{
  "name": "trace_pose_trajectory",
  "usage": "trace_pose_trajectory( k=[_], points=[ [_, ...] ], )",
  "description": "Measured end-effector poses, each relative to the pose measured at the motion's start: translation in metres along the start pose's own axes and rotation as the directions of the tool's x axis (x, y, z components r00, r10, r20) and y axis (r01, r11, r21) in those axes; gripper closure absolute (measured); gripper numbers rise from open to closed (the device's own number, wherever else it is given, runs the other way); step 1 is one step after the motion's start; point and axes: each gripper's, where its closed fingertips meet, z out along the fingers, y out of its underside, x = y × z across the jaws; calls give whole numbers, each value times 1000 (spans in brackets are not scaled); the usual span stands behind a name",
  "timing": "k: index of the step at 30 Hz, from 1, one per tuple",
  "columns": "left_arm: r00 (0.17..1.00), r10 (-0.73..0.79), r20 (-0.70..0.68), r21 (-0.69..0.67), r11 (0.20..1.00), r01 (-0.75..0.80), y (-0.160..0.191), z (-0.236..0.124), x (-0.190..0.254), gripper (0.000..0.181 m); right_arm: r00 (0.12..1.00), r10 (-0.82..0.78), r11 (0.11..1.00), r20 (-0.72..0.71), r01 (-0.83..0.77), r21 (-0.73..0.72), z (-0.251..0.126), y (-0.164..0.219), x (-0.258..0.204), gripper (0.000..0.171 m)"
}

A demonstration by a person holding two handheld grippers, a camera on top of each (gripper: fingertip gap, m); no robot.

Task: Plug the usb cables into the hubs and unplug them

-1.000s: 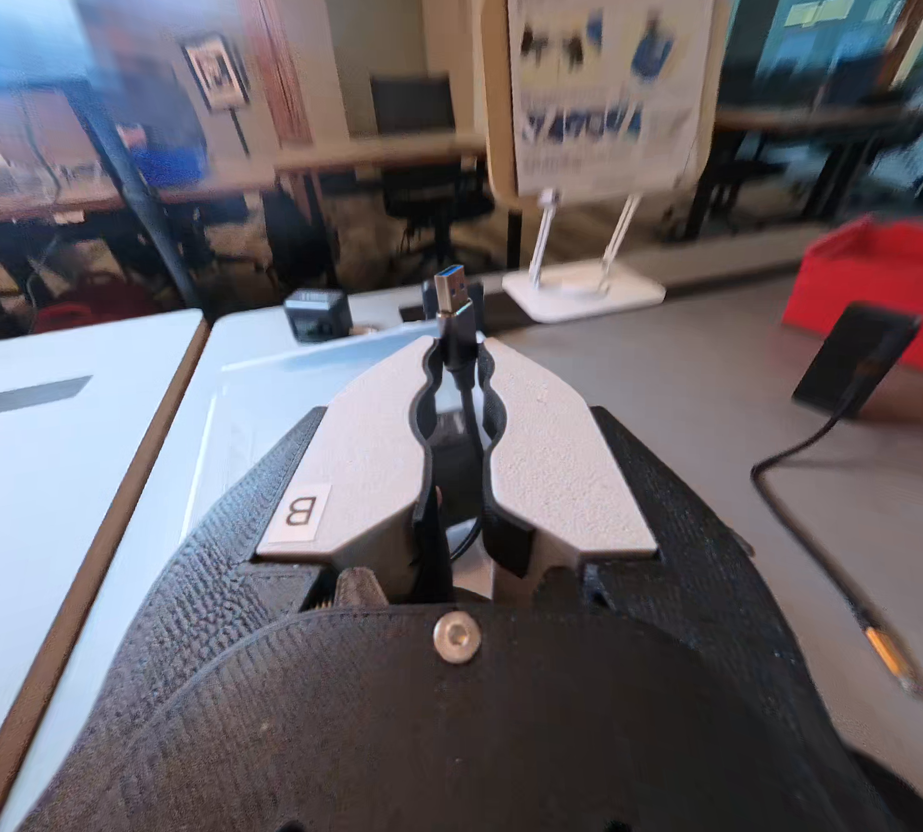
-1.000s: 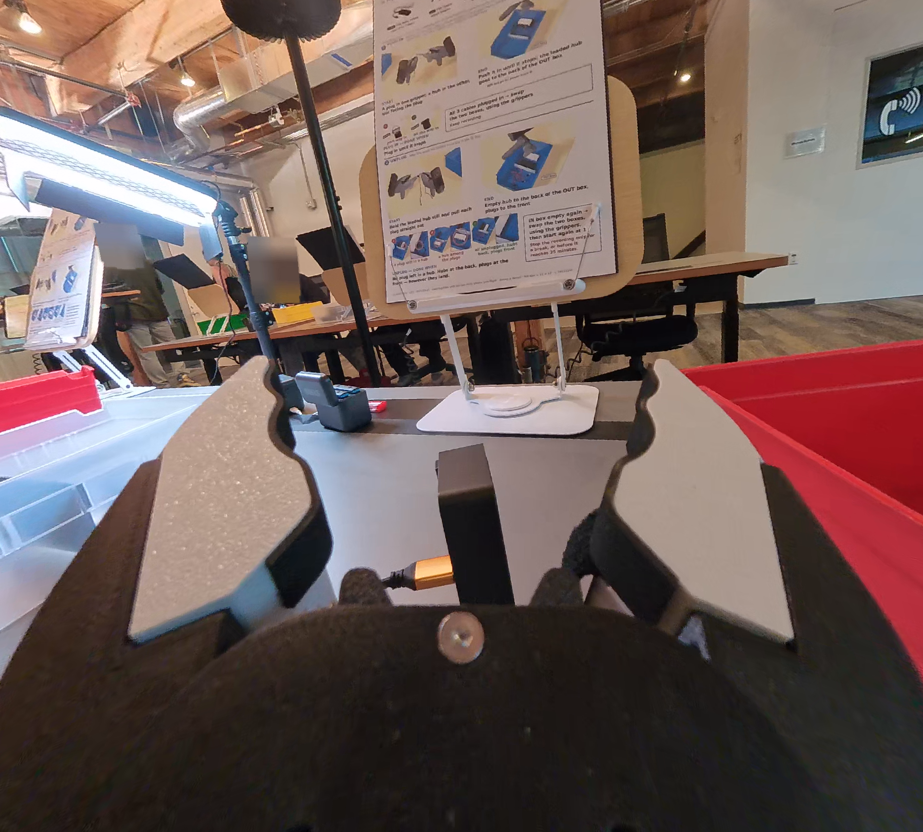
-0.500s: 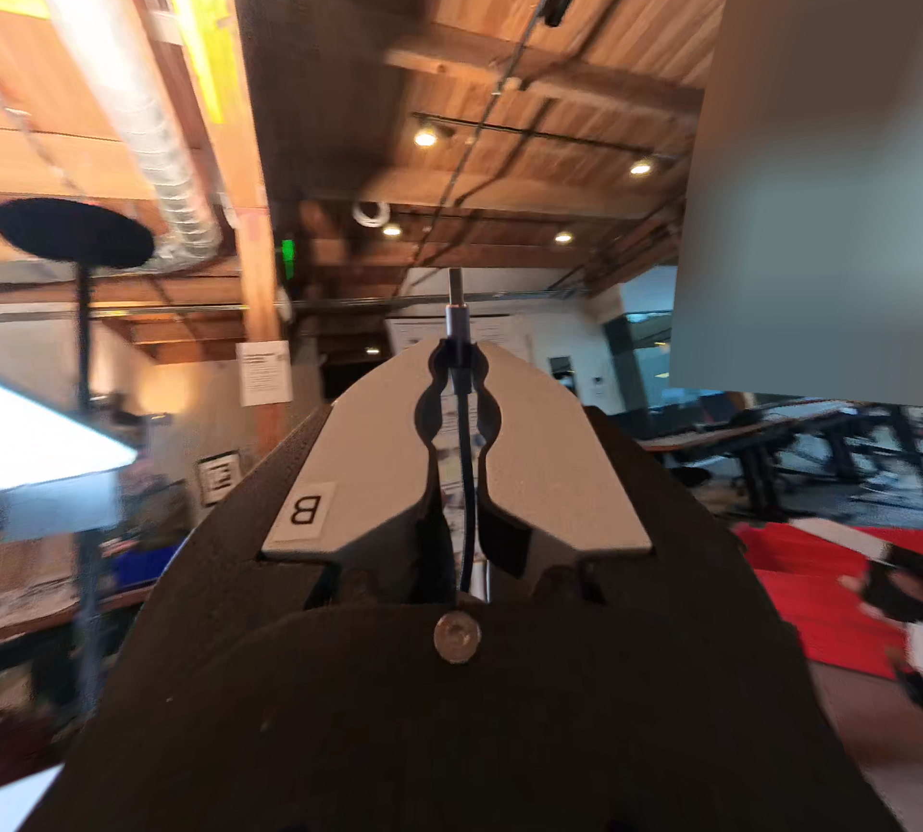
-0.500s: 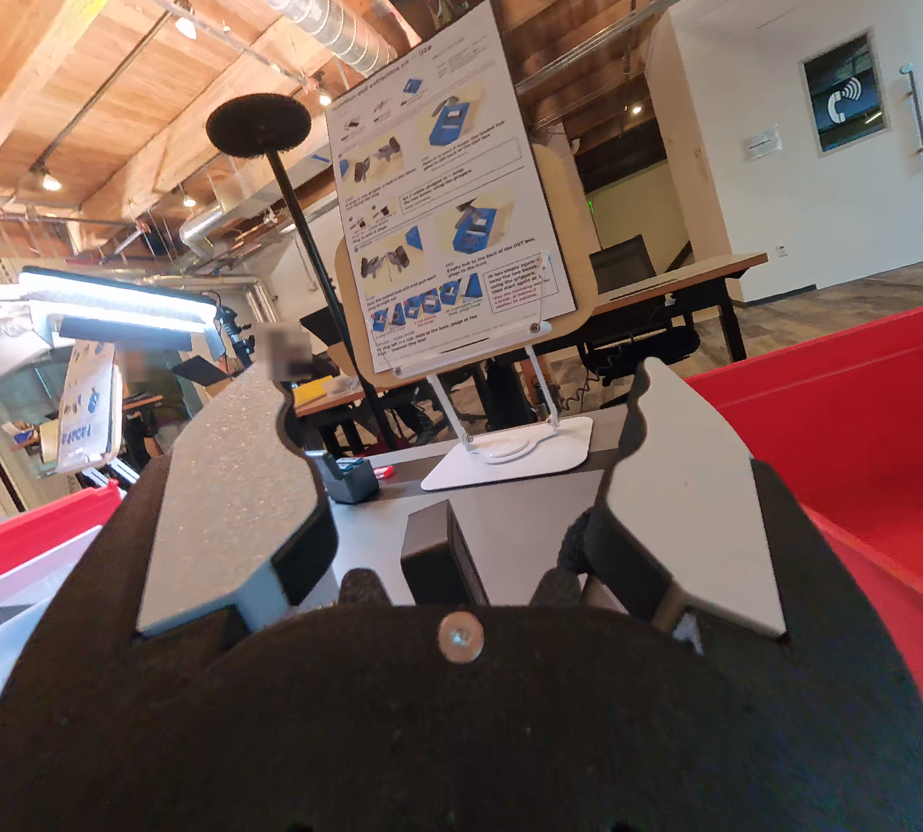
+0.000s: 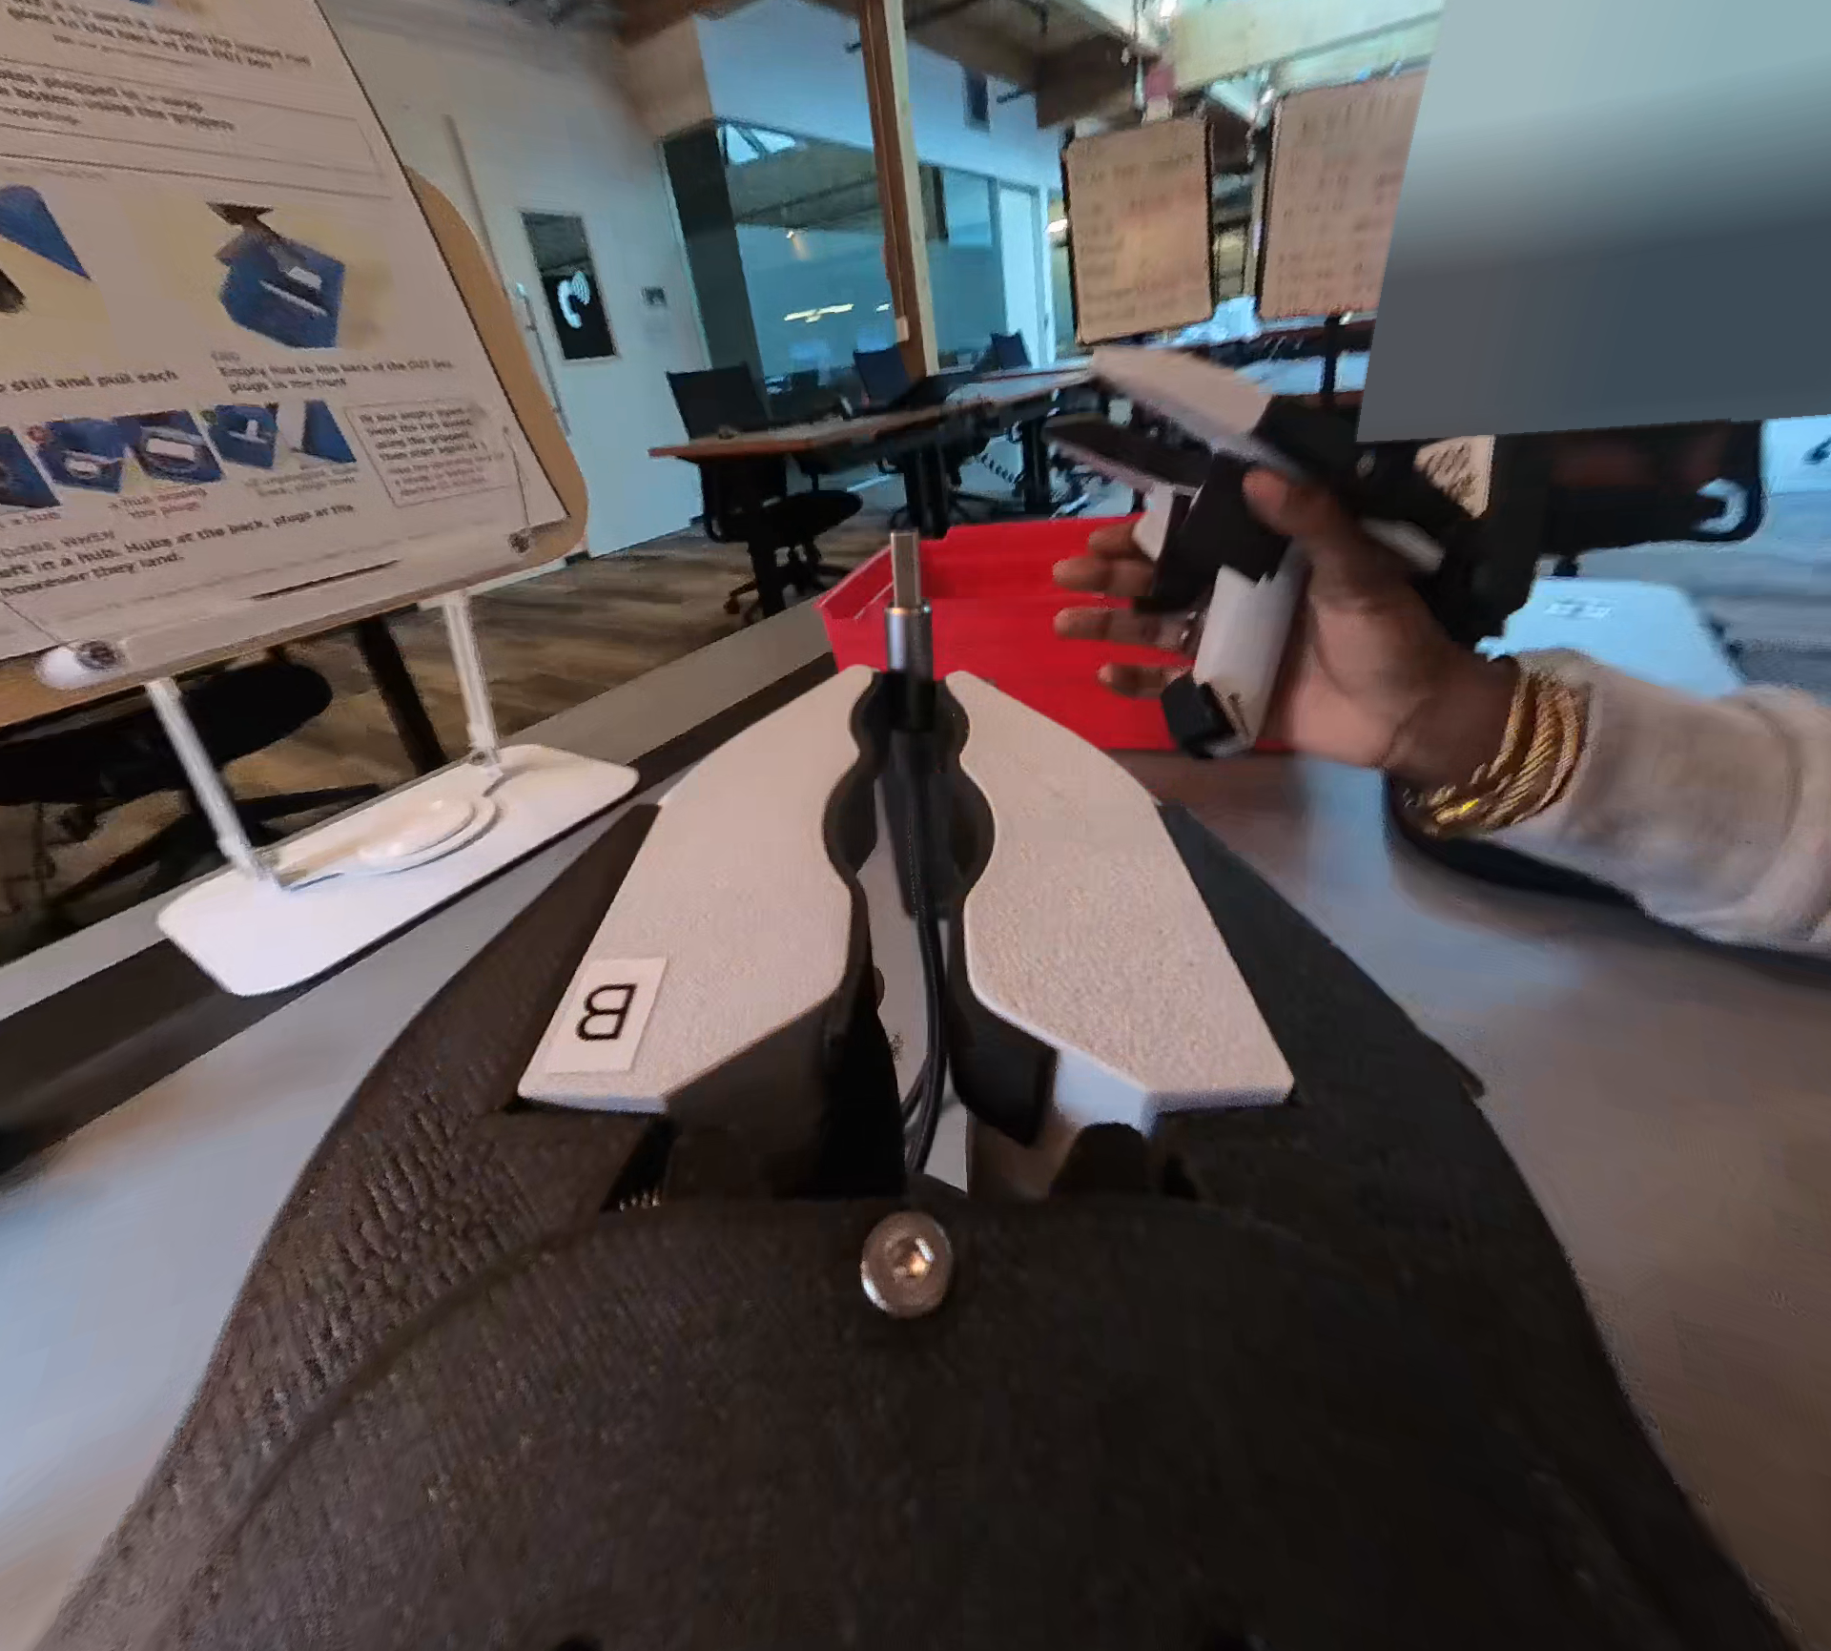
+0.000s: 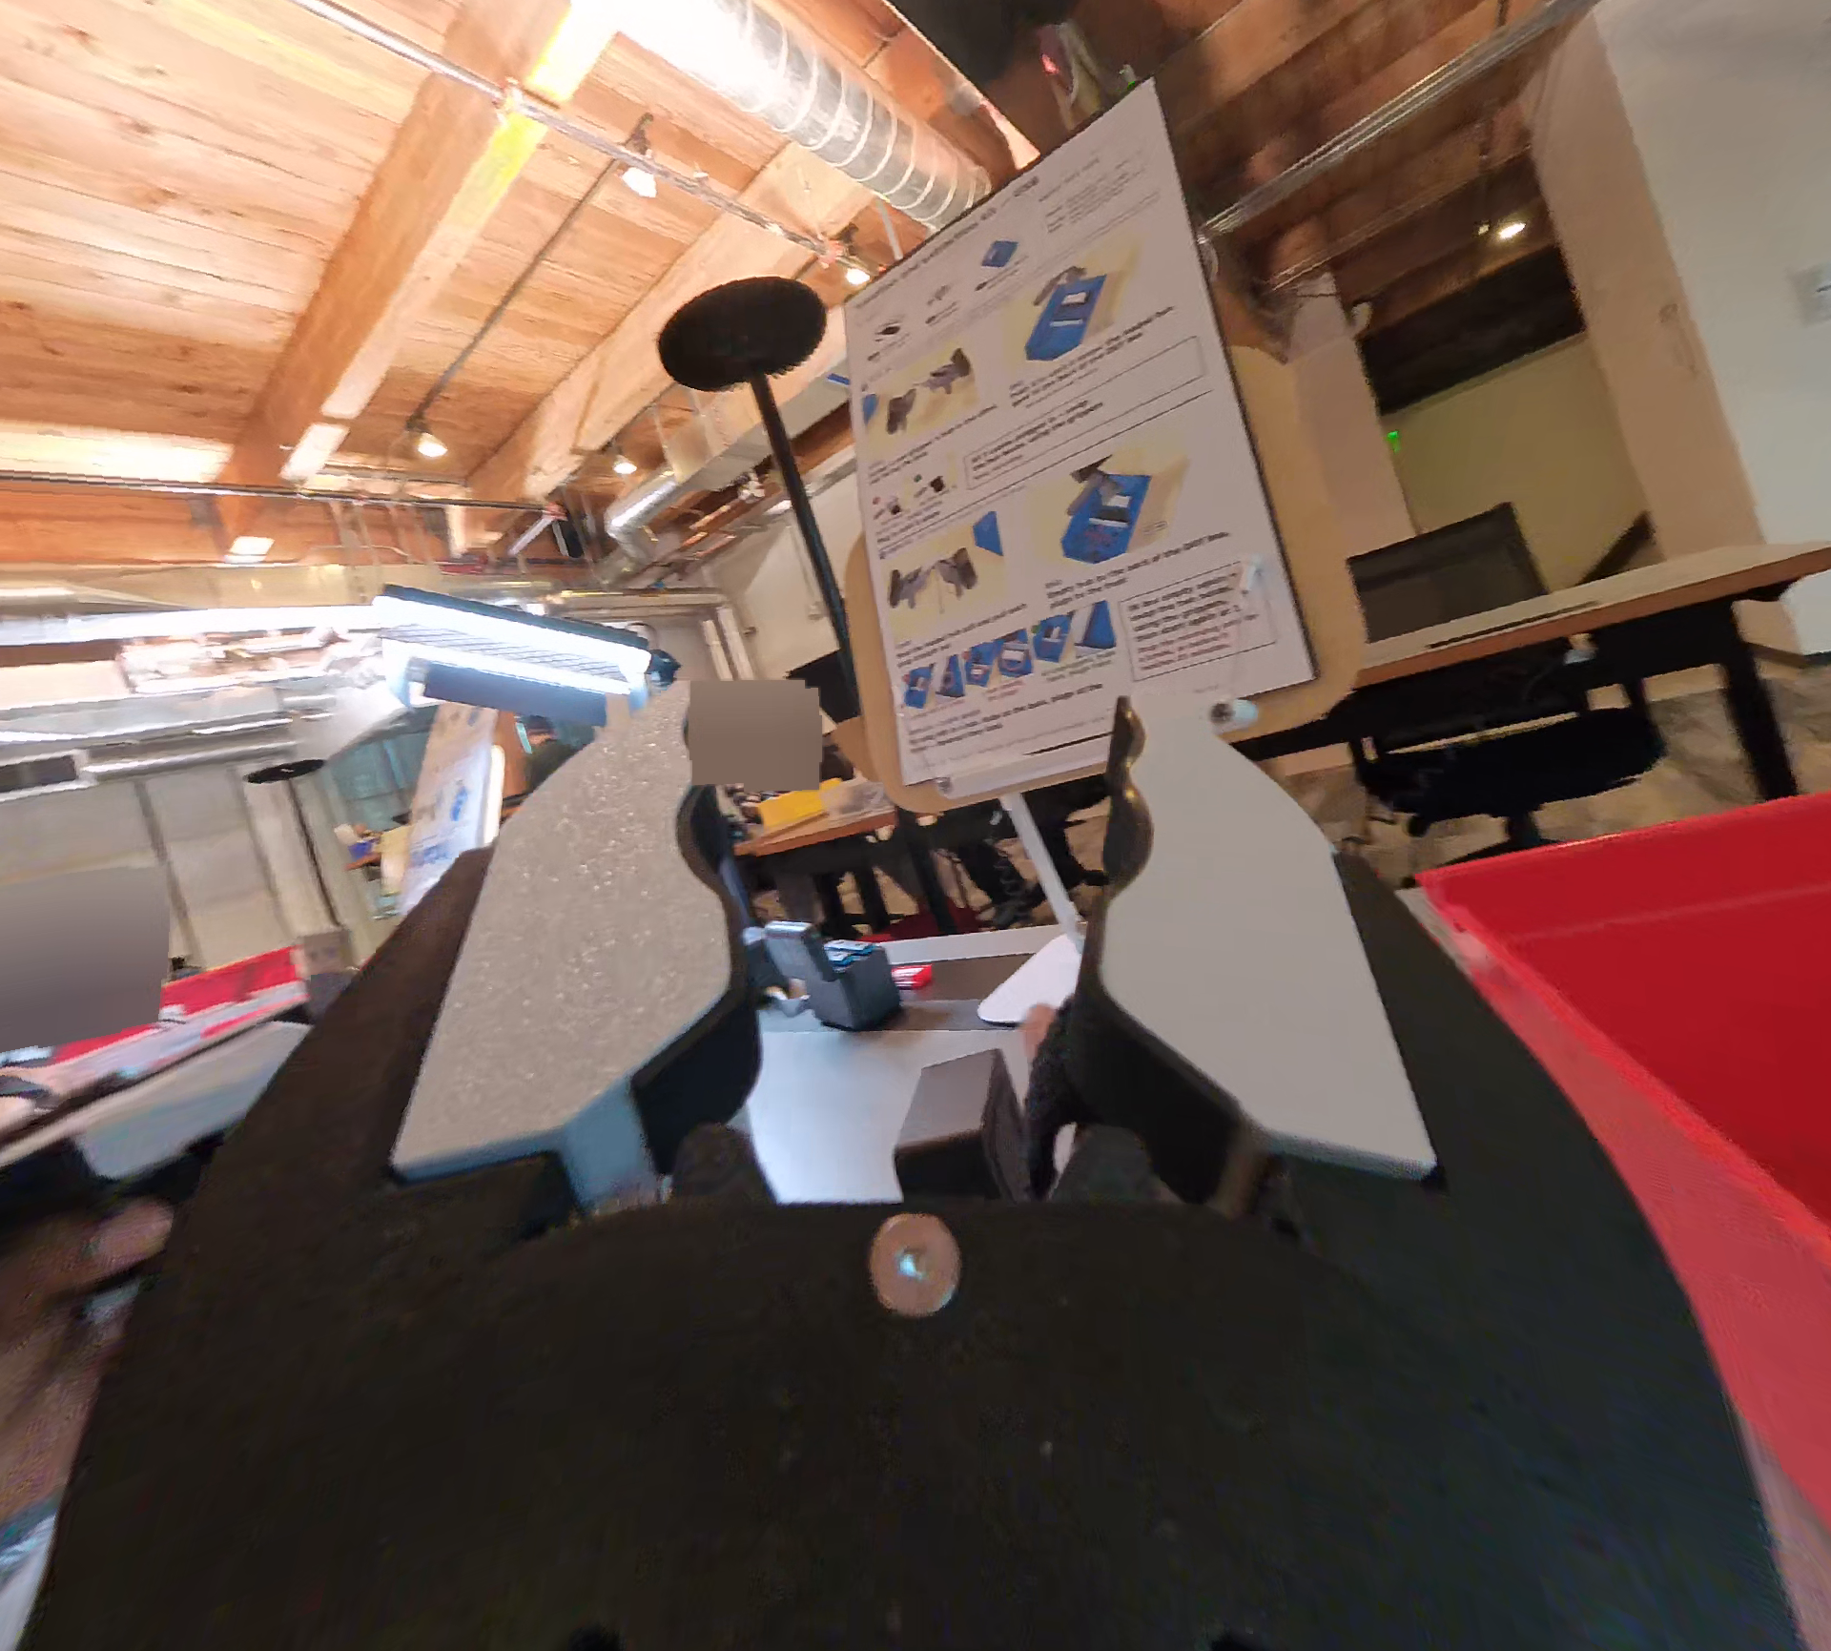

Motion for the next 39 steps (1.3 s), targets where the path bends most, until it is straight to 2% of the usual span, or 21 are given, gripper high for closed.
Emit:
trace_pose_trajectory(
  k=[5, 12, 17, 23, 28, 31, 33, 36, 39],
  points=[
    [986, 167, 11, -119, 979, -165, 29, 7, 5, 173, 997, 14, 1000, 71, -13, -12, 0, 5, -12, 108],
    [989, 148, -31, -175, 973, -151, 49, 13, 14, 173, 988, -56, 996, 144, 65, -58, -1, 18, -26, 124],
    [980, 197, -5, -171, 966, -195, 48, 12, 10, 173, 963, -19, 977, 268, 75, -200, -5, 42, -44, 144],
    [925, 374, 63, -135, 922, -363, 38, 9, 9, 173, 900, 65, 936, 431, 95, -340, -13, 69, -77, 144],
    [894, 443, 61, -164, 888, -429, 43, 10, 10, 173, 833, 23, 894, 552, 230, -384, -25, 92, -106, 141],
    [872, 489, 20, -193, 858, -477, 51, 12, 16, 173, 768, -65, 844, 637, 383, -376, -35, 109, -120, 133],
    [859, 511, -32, -212, 837, -505, 57, 13, 22, 173, 693, -157, 779, 703, 525, -343, -44, 120, -125, 131],
    [826, 542, -156, -247, 788, -564, 71, 12, 34, 172, 558, -293, 617, 777, 731, -292, -56, 138, -117, 130],
    [795, 546, -264, -271, 749, -605, 86, 9, 45, 173, 425, -401, 475, 812, 854, -213, -63, 149, -107, 135]
  ],
)
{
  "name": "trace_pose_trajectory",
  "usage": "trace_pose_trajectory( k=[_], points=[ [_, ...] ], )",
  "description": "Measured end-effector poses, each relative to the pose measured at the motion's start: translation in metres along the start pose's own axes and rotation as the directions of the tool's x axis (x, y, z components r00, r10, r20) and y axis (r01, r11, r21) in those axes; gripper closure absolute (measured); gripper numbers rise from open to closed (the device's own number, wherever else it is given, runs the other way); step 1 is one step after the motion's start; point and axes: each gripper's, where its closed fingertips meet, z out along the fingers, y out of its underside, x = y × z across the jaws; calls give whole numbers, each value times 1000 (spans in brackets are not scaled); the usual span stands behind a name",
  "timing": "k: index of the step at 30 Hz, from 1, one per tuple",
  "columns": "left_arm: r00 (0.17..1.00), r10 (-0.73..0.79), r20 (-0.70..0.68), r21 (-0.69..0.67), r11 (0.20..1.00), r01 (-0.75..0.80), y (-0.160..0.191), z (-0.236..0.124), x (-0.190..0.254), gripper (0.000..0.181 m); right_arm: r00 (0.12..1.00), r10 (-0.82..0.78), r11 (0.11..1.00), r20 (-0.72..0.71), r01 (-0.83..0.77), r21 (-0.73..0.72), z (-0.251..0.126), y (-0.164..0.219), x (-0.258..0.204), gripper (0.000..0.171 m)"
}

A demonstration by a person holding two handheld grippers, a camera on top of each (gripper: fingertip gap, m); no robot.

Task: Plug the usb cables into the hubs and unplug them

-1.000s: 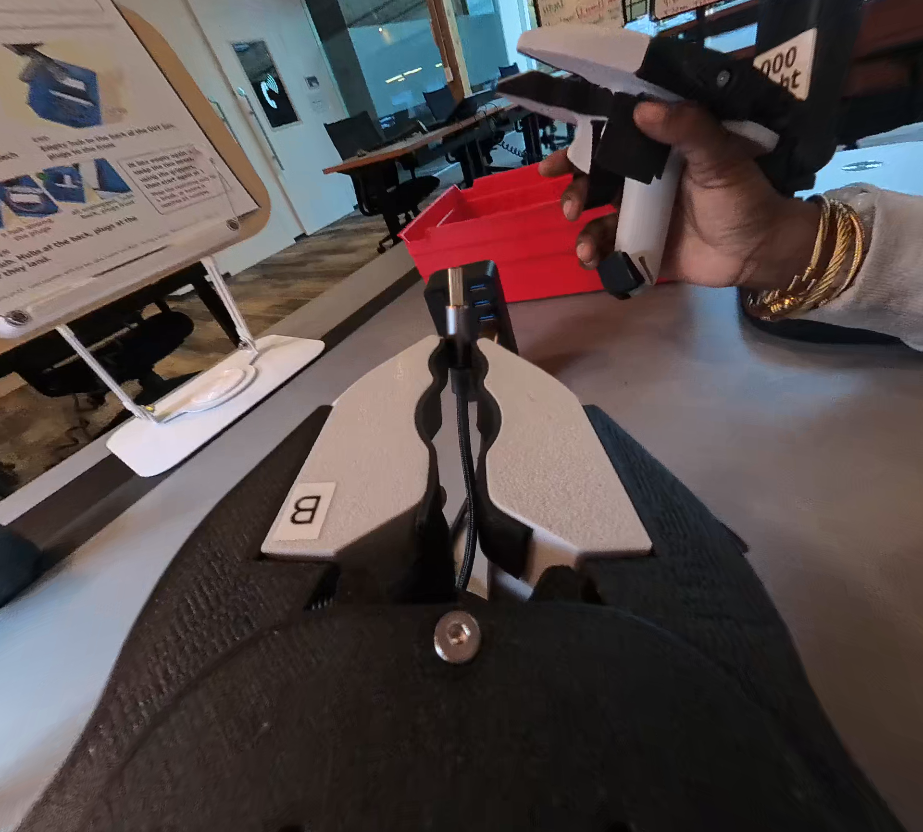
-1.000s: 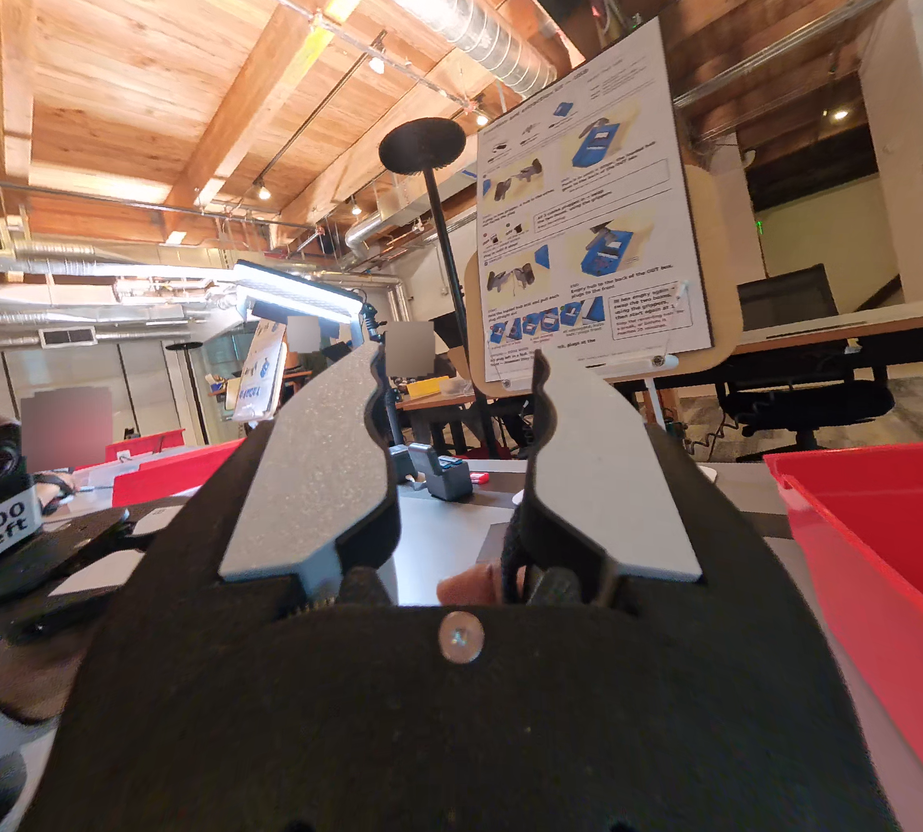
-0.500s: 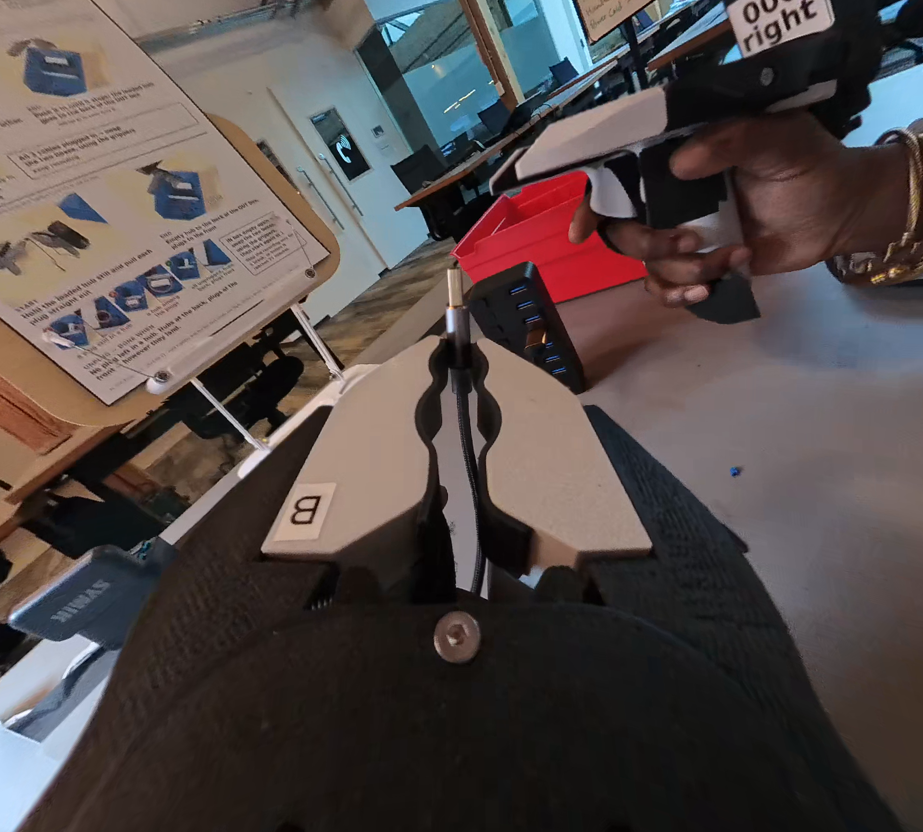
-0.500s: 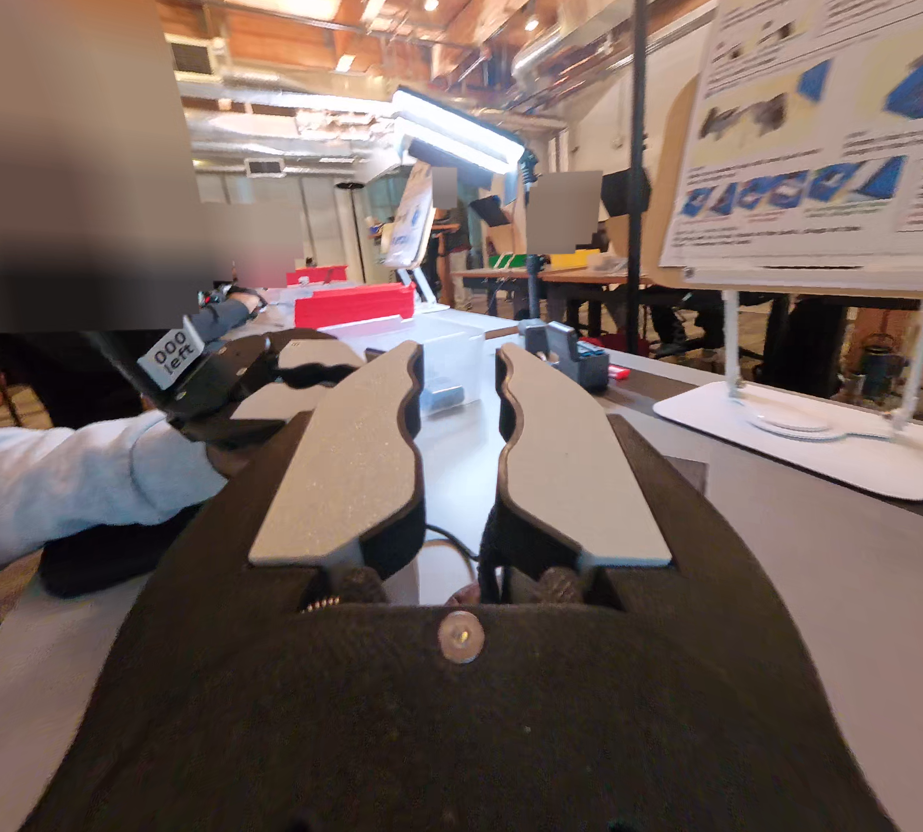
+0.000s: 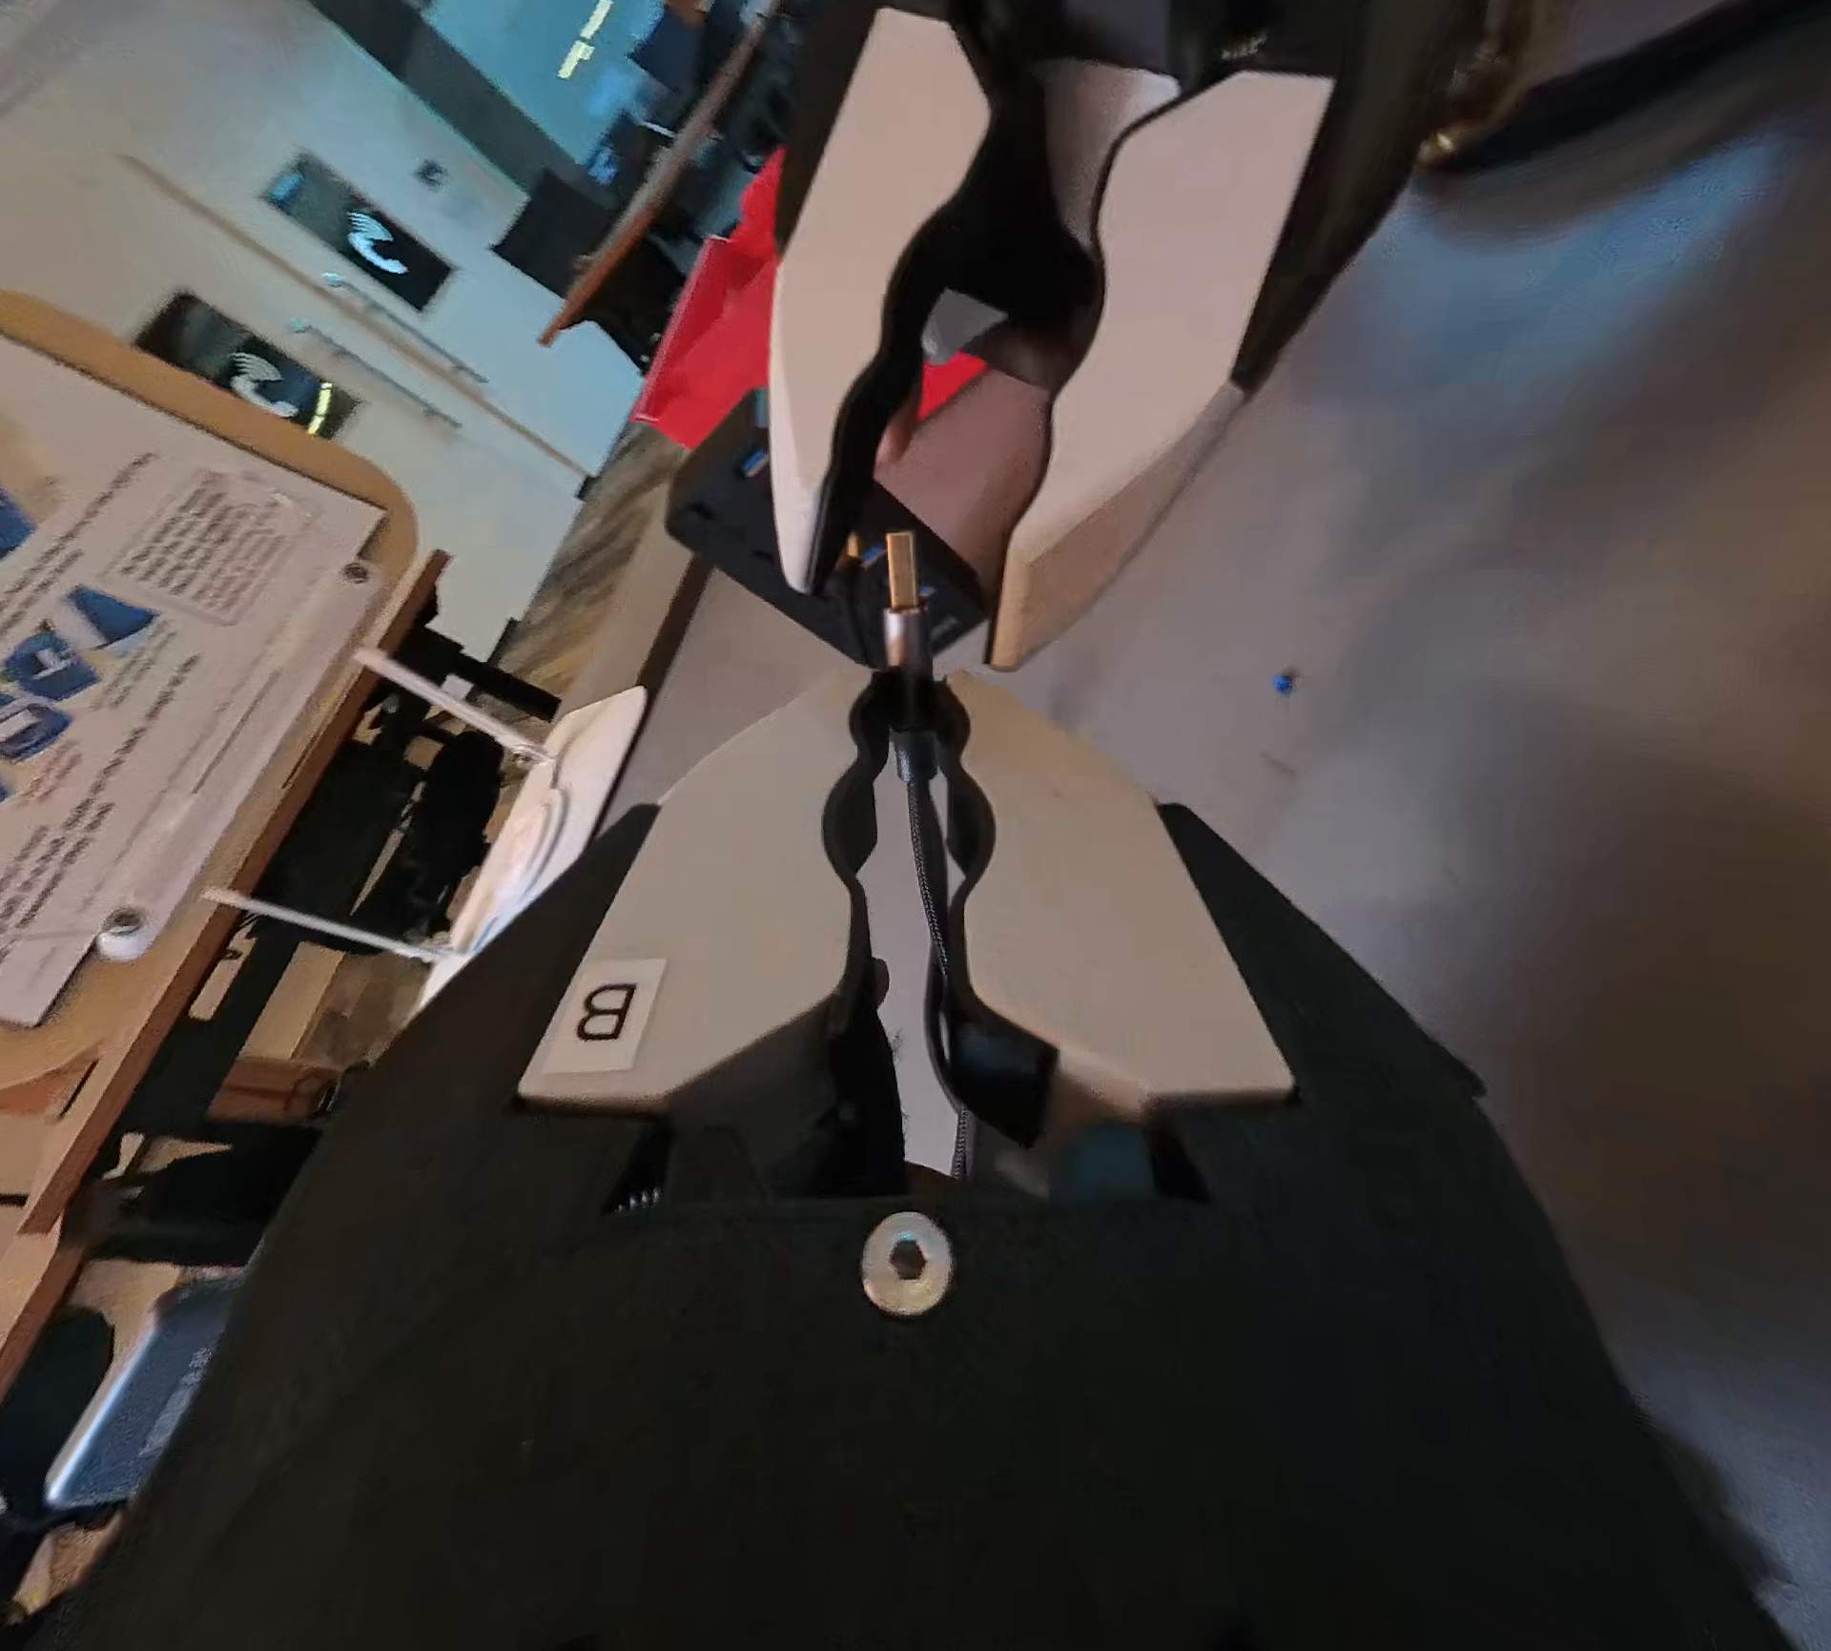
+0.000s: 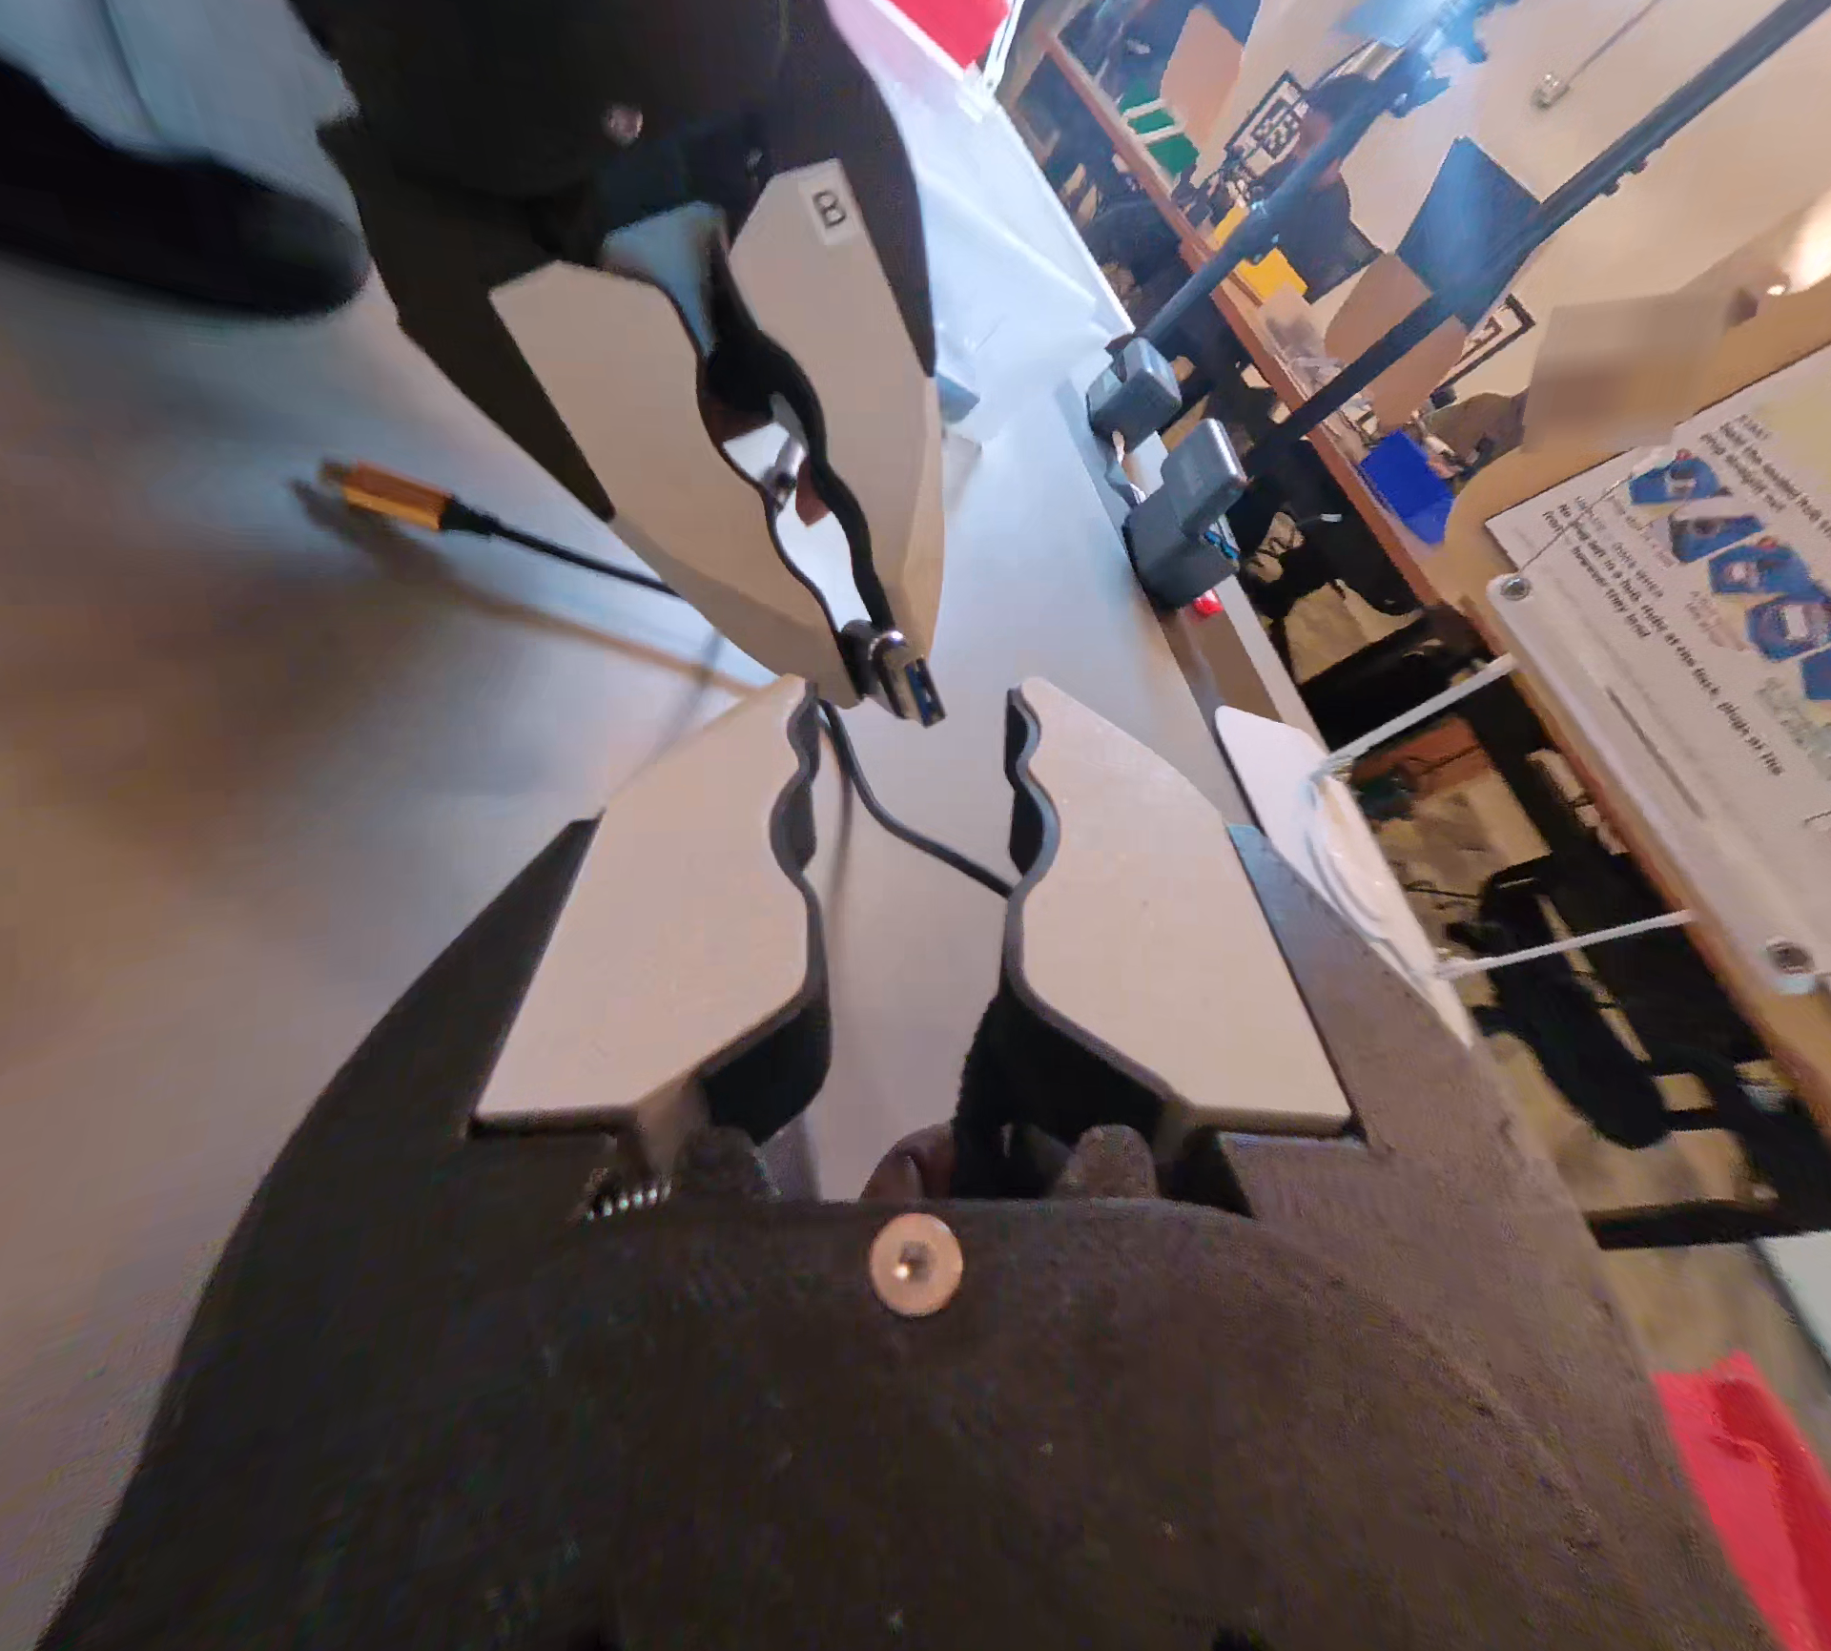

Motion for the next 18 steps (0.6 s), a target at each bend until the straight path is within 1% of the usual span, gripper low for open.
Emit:
trace_pose_trajectory(
  k=[3, 5, 9, 11, 12, 13, 15, 16, 17, 18],
  points=[
    [998, 34, -54, -31, 999, -35, 5, 2, 10, 173, 995, -95, 995, 21, 95, -26, 1, 3, -9, 151],
    [995, 55, -85, -43, 997, -59, 7, 2, 15, 173, 993, -112, 993, 45, 114, -34, 2, 4, -14, 153],
    [989, 69, -127, -35, 997, -74, 7, 0, 20, 173, 990, -96, 993, 108, 103, -60, 3, 8, -24, 161],
    [990, 67, -124, -38, 997, -73, 8, 0, 21, 172, 991, -43, 995, 125, 54, -85, 3, 10, -24, 161],
    [995, 61, -85, -35, 997, -64, 7, 1, 15, 170, 994, 6, 996, 105, 3, -86, 4, 9, -19, 162],
    [998, 60, -16, -18, 998, -60, 4, 1, 5, 167, 994, 81, 995, 72, -76, -70, 4, 6, -12, 162],
    [977, 61, 206, 62, 995, -75, -10, -9, -28, 152, 953, 301, 954, 20, -301, -10, 2, 0, 9, 163],
    [946, 43, 321, 117, 989, -85, -20, -18, -45, 148, 902, 431, 902, -3, -431, 43, 1, -3, 21, 163],
    [927, 9, 376, 175, 981, -80, -30, -27, -54, 146, 828, 561, 823, -10, -557, 114, -1, -6, 34, 163],
    [927, -51, 372, 246, 968, -45, -39, -33, -55, 143, 728, 685, 714, 6, -673, 193, -4, -9, 46, 163]
  ],
)
